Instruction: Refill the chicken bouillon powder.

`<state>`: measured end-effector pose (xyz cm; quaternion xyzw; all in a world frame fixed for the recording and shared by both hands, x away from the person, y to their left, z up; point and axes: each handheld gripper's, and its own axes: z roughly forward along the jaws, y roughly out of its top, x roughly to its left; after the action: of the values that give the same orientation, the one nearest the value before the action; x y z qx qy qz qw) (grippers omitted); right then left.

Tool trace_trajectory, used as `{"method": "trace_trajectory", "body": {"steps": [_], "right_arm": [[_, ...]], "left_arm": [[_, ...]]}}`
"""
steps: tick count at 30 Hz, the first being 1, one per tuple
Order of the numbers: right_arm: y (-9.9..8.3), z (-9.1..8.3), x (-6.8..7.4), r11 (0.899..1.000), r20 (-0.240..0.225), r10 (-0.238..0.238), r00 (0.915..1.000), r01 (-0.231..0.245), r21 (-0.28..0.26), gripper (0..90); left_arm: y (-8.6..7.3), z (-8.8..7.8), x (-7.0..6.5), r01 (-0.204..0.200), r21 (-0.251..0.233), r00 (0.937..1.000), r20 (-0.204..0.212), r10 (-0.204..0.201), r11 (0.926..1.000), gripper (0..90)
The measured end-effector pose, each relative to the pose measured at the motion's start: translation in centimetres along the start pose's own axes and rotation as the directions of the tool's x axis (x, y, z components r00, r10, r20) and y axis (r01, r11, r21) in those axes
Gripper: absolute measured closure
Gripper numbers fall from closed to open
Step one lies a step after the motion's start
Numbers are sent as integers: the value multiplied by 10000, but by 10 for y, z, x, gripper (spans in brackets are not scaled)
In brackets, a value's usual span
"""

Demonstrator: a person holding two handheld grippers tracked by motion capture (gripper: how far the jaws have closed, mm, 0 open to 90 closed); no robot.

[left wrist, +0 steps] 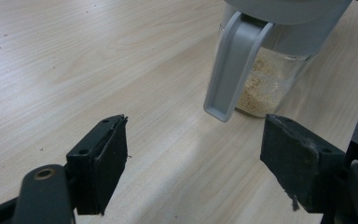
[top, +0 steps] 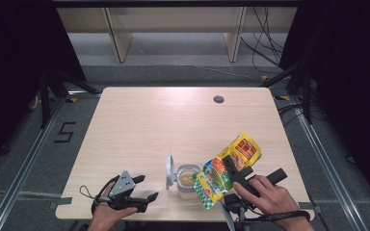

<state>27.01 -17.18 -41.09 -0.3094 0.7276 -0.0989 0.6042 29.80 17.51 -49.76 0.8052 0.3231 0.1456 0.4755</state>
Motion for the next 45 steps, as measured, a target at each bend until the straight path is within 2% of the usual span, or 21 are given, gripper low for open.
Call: {"method": "trace_trajectory", "body": {"steps": [6,8,9,11,14,15,16,19,21,22,24,26,27,30,32,33,35,36,40,43,45], "right_arm": [[1,1,2,9999,-8,165,9999,-165,-5,534],[1,1,2,9998,-18,179,9998,-179,-35,534],[1,1,2,9997,-35,254,9997,-254,3,534],[1,1,1,10000,-16,22,10000,-22,-31,534],[0,0,1,10000,-20,52,10000,-52,-18,534],[0,1,0,10000,-28,22,10000,-22,-2,534],[0,1,1,10000,-12,40,10000,-40,-31,534],[-1,0,1,10000,-20,47,10000,-47,-33,534],[-1,0,1,10000,-16,69,10000,-69,-39,534],[0,0,1,10000,-21,65,10000,-65,-54,534],[0,1,1,10000,-30,88,10000,-88,-44,534],[0,1,1,9999,-29,97,9999,-97,-68,534],[0,1,1,9999,-25,104,9999,-104,-84,534],[-1,1,1,9999,-30,93,10000,-93,-68,534],[-1,0,2,9995,-12,321,9995,-321,-3,534],[-1,0,0,9999,22,128,9999,-128,-71,534],[-1,0,1,9999,9,133,9999,-133,-29,534],[-1,0,2,9994,7,345,9994,-345,-5,534],[-1,0,0,10000,-3,77,10000,-77,-51,535],[-1,0,1,9999,1,107,9999,-107,-70,535],[0,1,1,10000,-33,59,10000,-60,-48,534]], "left_arm": [[0,0,-1,84,-115,9999,91,-83,9999,222],[0,0,0,50,-144,10000,69,-49,9999,222],[1,0,1,-135,-148,9999,99,137,9998,222],[0,0,-1,81,-135,9999,100,-80,9999,222],[0,0,-1,123,-122,9999,51,-123,9998,222],[1,0,1,-230,-92,9997,90,231,9997,222],[0,0,0,75,-101,10000,58,-75,9999,222],[0,0,-1,177,-169,9998,74,-175,9997,222],[0,0,0,85,-126,9999,73,-84,9999,222],[1,0,1,-136,-113,9999,73,137,9998,222],[0,0,-1,151,-173,9998,93,-149,9997,222],[0,0,-1,110,-173,9999,75,-109,9998,222],[1,0,1,-177,-154,9998,105,179,9997,222],[0,0,-1,125,-176,9999,87,-124,9998,222],[1,0,0,51,-150,10000,45,-50,9999,222],[1,0,-1,122,-191,9999,87,-120,9997,222],[1,0,1,-153,-177,9998,102,155,9997,222],[1,0,1,-142,-183,9999,95,144,9997,222],[1,0,1,-184,-138,9998,68,185,9997,222],[1,0,1,-129,-176,9999,105,131,9998,222],[0,0,-1,168,-171,9998,84,-167,9997,222]]}}
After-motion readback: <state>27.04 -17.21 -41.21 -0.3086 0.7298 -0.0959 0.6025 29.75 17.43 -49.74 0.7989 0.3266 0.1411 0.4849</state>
